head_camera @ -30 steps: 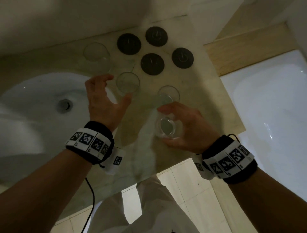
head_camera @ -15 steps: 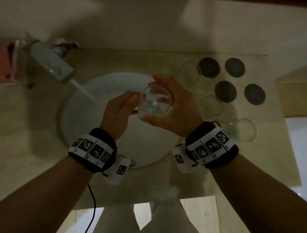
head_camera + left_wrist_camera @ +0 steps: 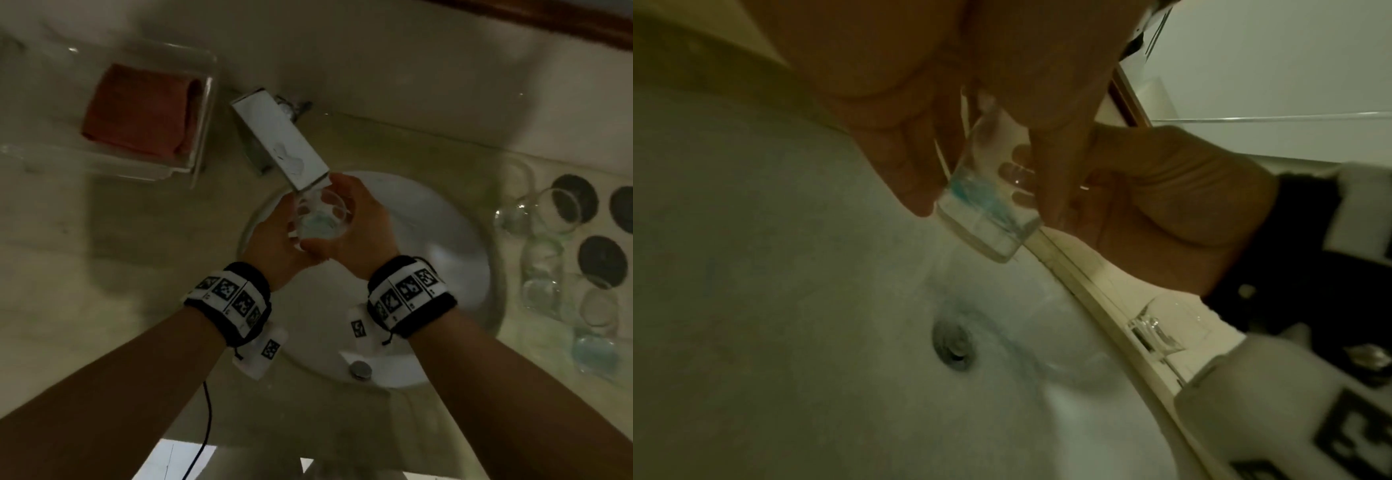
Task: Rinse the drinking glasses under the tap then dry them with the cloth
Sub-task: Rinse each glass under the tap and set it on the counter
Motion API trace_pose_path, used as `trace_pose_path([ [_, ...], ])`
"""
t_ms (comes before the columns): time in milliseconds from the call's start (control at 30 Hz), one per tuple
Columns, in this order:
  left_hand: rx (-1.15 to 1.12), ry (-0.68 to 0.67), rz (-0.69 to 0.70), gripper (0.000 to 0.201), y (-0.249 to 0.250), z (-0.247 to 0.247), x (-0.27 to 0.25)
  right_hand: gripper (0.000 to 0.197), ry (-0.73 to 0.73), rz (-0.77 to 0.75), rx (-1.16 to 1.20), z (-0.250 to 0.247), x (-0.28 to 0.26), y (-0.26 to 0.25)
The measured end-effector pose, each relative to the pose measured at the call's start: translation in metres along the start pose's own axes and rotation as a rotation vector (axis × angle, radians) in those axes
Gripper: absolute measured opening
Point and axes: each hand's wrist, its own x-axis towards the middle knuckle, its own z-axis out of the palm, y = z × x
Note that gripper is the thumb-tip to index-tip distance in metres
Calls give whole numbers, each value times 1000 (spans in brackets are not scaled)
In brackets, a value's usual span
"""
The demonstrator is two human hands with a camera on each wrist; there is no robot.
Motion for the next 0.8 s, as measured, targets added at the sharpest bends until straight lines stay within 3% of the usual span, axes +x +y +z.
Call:
trace_pose_path([
  [67,-24,27,-17,81,0,-3,5,97,3,3,40,3,6,-1],
  [200,-341,0,-95,58,1,-3,10,89,-58,1,84,0,12,1],
  [367,-190,29,-62,71,-13,-8,13,83,-168,-13,92,0,16,14],
  [500,-231,26,-38,72,-13,-8,15,81,-224,-2,104,5,21,20],
  [800,-161,84,6,79,-13,0,22,92,-204,-4,118,3,34,28],
])
